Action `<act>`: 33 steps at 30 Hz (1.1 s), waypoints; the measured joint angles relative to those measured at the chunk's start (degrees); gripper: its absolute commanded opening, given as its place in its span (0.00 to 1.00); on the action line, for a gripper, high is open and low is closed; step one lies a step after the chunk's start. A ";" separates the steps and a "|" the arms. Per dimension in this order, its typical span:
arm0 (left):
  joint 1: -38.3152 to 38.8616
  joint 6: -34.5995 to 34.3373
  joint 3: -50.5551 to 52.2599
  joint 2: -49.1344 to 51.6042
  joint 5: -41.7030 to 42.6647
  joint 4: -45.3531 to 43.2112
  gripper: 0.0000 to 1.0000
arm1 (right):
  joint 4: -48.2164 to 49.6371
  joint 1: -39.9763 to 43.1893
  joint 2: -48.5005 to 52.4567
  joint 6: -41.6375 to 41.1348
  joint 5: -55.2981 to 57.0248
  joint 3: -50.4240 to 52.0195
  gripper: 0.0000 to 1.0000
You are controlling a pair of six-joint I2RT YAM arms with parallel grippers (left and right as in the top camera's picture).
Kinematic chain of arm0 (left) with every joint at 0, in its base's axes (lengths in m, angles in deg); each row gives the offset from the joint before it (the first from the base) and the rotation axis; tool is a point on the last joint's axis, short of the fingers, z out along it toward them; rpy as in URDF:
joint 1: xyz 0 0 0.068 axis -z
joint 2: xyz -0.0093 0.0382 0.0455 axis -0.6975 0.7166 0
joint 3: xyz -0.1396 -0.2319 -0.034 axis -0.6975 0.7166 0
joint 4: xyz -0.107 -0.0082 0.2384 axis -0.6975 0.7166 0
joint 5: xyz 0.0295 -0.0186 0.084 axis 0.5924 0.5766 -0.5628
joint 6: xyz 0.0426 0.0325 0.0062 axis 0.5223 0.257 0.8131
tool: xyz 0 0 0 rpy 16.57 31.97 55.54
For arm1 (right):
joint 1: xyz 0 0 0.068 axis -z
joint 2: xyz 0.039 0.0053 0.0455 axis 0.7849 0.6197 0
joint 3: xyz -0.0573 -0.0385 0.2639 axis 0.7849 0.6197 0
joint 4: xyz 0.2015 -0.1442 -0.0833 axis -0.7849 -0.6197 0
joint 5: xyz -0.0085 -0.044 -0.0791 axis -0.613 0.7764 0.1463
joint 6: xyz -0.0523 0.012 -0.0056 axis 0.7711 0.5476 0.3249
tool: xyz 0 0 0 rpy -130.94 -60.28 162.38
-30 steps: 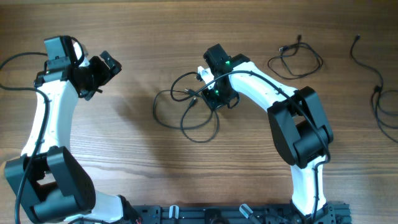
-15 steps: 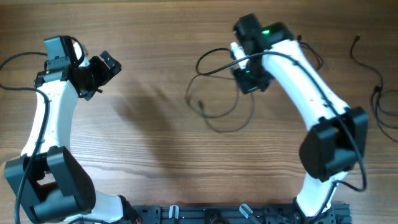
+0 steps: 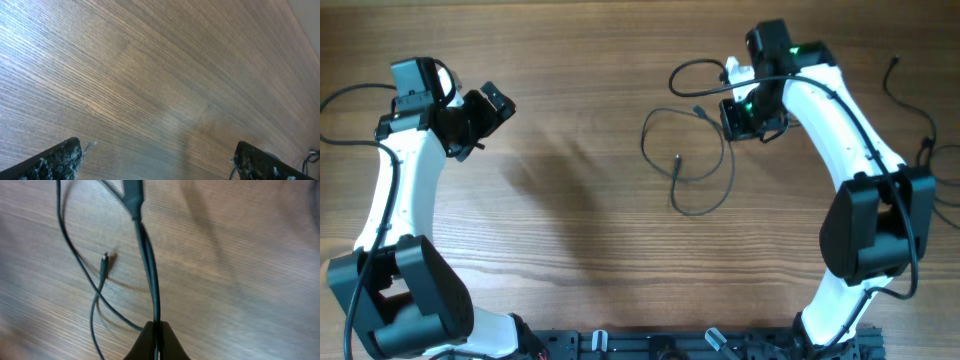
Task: Untangle cables
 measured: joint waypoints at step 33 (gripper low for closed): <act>0.00 0.00 0.00 0.00 -0.15 0.02 1.00 | 23.56 -8.92 0.02 0.57 10.84 15.82 0.49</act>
